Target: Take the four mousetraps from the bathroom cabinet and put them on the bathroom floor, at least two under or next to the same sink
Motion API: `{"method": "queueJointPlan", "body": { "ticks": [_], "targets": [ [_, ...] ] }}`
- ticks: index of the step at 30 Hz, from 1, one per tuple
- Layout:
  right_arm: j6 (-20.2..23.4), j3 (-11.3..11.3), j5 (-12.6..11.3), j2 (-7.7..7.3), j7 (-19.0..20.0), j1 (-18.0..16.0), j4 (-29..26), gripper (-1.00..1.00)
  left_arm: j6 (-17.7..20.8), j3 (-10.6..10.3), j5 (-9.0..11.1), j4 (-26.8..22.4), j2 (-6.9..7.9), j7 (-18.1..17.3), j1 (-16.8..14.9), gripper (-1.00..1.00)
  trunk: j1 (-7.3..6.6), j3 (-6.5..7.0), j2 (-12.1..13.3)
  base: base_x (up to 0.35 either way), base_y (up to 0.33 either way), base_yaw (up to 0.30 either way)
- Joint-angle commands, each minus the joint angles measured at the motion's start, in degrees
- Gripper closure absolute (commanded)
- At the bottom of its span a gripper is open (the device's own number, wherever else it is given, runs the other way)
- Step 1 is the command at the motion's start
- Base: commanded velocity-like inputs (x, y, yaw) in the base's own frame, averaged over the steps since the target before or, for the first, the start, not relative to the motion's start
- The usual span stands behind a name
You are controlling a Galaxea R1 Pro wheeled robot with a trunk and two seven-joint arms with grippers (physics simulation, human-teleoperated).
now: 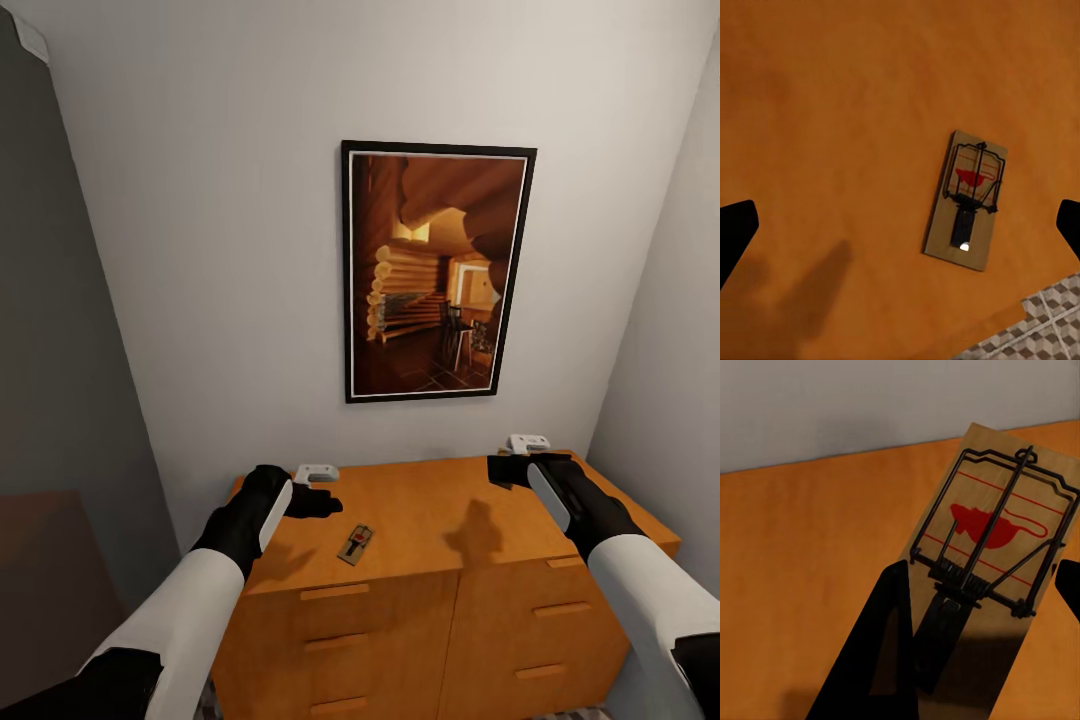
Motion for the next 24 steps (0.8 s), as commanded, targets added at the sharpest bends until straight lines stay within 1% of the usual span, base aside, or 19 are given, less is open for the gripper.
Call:
{"method": "queueJointPlan", "body": {
  "ticks": [1,11,18,19,24],
  "targets": [
    [0.2,0.2,0.1,-0.08,0.1,0.0,-0.1,1.0,0.2,-0.1,-0.2,0.0,0.01,-0.2,0.0,-1.0,0.02,-0.03,0.0,0.0,0.0,0.0],
    [0.3,0.2,0.1,-0.41,0.2,0.0,-0.1,1.0,0.1,-0.2,-0.2,0.1,-0.05,0.0,0.0,-1.0,0.02,-0.03,0.0,0.0,0.0,0.0],
    [0.3,0.2,0.2,-0.72,0.1,0.0,-0.1,1.0,0.0,-0.5,-0.1,1.7,-0.05,0.6,0.0,-1.0,0.02,-0.03,0.0,0.0,0.0,0.0],
    [0.3,0.2,0.2,-0.73,0.1,0.0,-0.1,1.0,-0.2,-0.6,-0.1,2.0,-0.05,0.6,0.0,-1.0,0.02,-0.03,0.0,0.0,0.0,0.0],
    [0.3,0.3,0.1,-0.77,0.0,0.0,-0.1,1.0,-3.8,-0.7,0.0,4.6,-0.05,0.8,0.0,-1.0,0.02,-0.03,0.0,0.0,0.0,0.0]
  ]
}}
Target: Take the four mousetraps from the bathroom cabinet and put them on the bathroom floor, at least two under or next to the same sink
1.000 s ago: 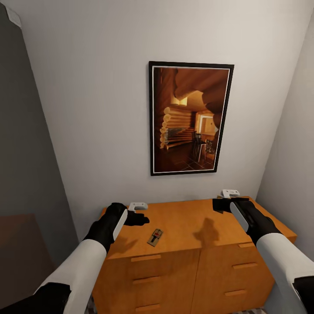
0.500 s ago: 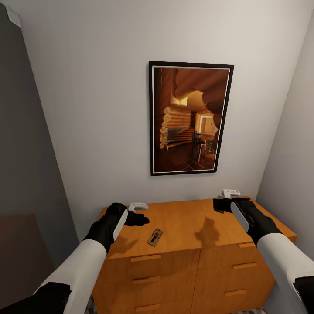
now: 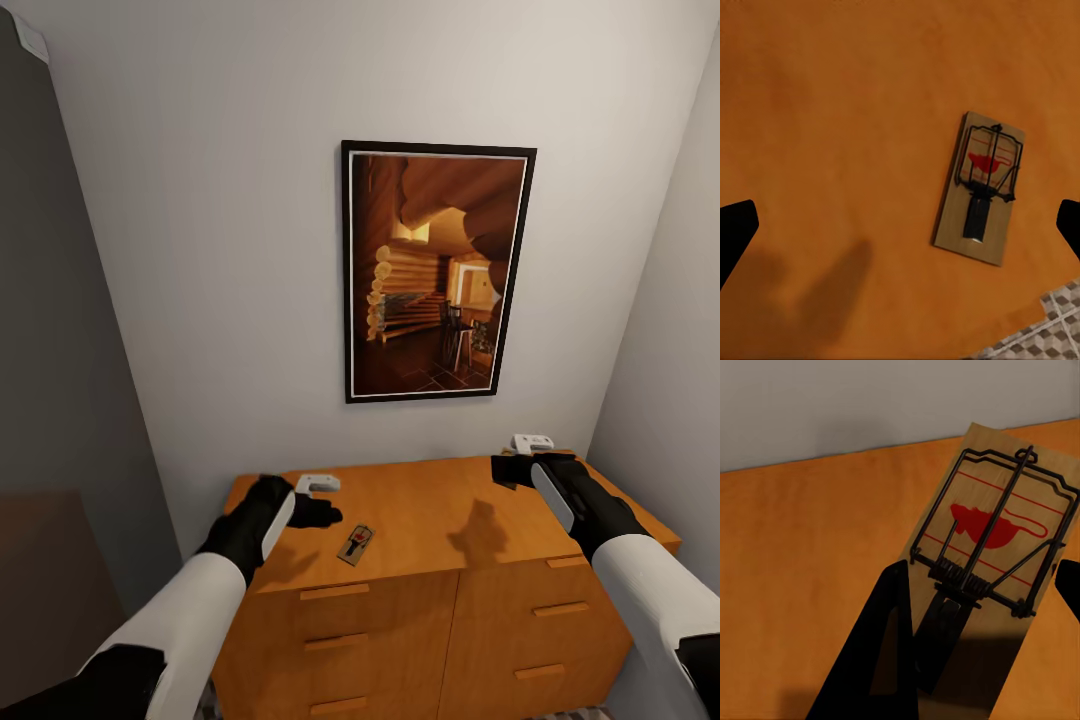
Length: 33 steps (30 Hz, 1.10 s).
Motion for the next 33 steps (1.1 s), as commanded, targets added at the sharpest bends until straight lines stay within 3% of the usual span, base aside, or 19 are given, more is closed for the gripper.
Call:
{"method": "queueJointPlan", "body": {
  "ticks": [1,11,18,33],
  "targets": [
    [0.2,0.2,0.1,-0.07,0.1,0.0,-0.1,1.0,-0.9,0.0,-0.1,0.8,0.0,0.0,0.0,-1.0,0.02,-0.03,0.0,0.0,0.0,0.0],
    [0.2,0.2,1.2,-0.01,0.0,0.0,0.0,1.0,-2.9,0.0,-0.3,1.4,0.0,3.2,0.0,-1.0,0.02,-0.03,0.0,0.0,0.0,0.0],
    [0.2,0.1,2.6,0.01,0.1,0.0,0.0,1.0,-2.9,0.1,-0.4,-0.5,0.0,3.2,0.0,-1.0,0.02,-0.03,0.0,0.0,0.0,0.0],
    [0.2,0.0,2.8,0.01,0.1,0.0,0.0,1.0,-2.3,0.0,-0.3,-1.6,0.0,3.2,0.0,-1.0,0.02,-0.03,0.0,0.0,-0.065,0.0]
  ]
}}
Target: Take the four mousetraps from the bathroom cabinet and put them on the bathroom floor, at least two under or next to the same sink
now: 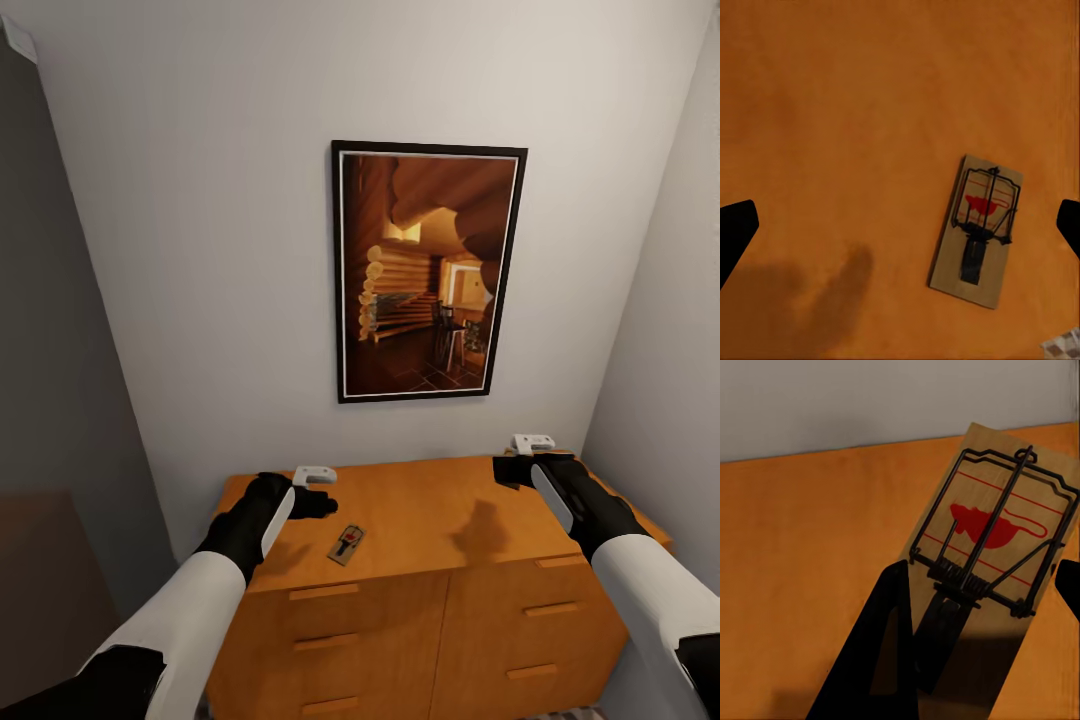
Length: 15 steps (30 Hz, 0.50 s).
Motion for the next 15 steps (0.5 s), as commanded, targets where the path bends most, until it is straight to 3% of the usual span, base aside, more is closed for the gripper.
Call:
{"method": "queueJointPlan", "body": {
  "ticks": [1,7,15],
  "targets": [
    [0.2,0.2,0.0,-0.07,0.1,0.0,-0.1,1.0,0.3,0.0,-0.1,-0.1,0.0,-0.2,0.0,-1.0,0.03,-0.03,-0.1,0.0,-0.243,0.0],
    [0.1,0.2,0.0,-0.06,0.1,0.0,-0.1,1.0,0.5,0.0,-0.1,-0.1,0.0,-0.2,0.0,-1.0,0.03,-0.03,-0.1,0.0,-0.221,0.0],
    [0.0,0.2,0.0,-0.01,0.0,0.0,-0.1,1.0,0.6,0.0,-0.2,-0.1,0.0,-0.2,0.0,-1.0,0.03,-0.03,-0.1,0.0,-0.054,0.0]
  ]
}}
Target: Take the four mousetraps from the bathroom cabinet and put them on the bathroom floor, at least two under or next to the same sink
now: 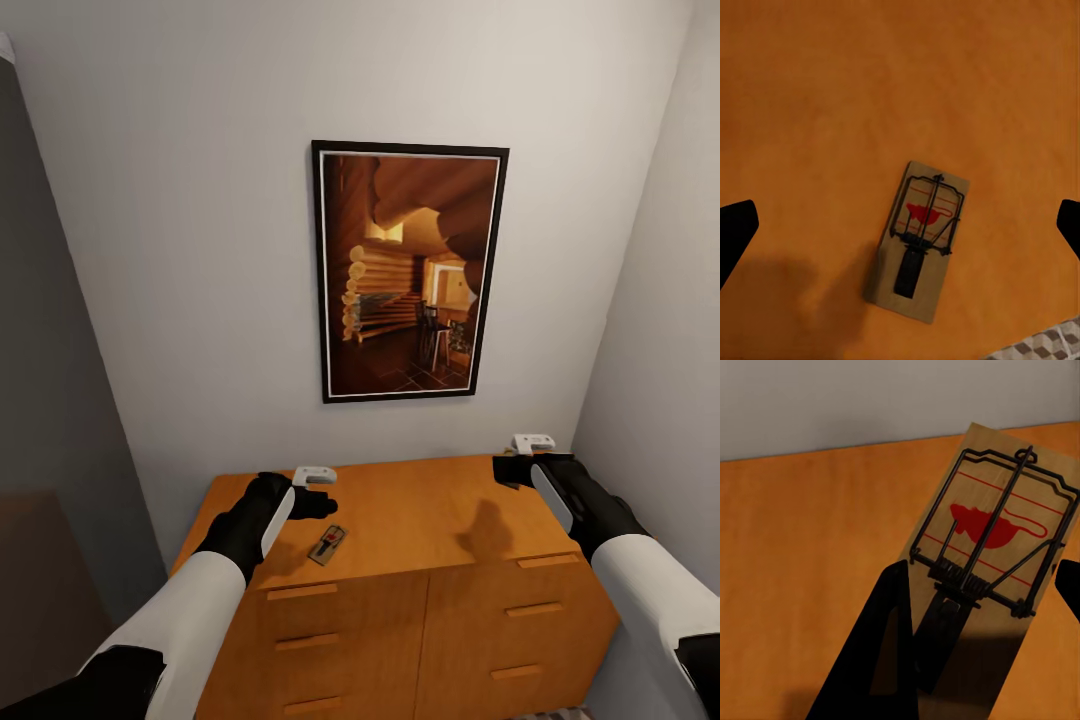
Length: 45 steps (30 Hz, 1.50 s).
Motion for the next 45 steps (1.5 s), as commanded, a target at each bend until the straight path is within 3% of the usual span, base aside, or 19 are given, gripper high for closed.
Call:
{"method": "queueJointPlan", "body": {
  "ticks": [1,25,35,45],
  "targets": [
    [0.2,0.2,0.0,-0.06,0.1,0.0,-0.1,1.0,0.2,0.0,-0.2,-0.1,0.0,-0.2,0.0,-1.0,0.02,-0.02,0.0,0.0,-0.013,0.0],
    [-0.1,0.2,-0.1,-0.09,0.0,0.0,0.0,1.0,0.2,-0.1,-0.5,0.0,0.0,0.3,0.0,-1.0,0.02,-0.02,0.0,0.0,-0.001,0.0],
    [-0.1,0.2,0.0,-0.06,-0.2,0.0,0.0,1.0,2.7,-0.6,-0.4,-0.1,0.0,8.2,0.0,-1.0,0.02,-0.02,0.0,0.0,0.0,0.0],
    [-0.1,0.2,0.0,-0.11,-0.2,0.0,0.0,1.0,3.4,-1.1,0.0,0.8,0.0,9.5,-3.7,-1.0,0.02,-0.02,0.0,0.0,0.0,0.0]
  ]
}}
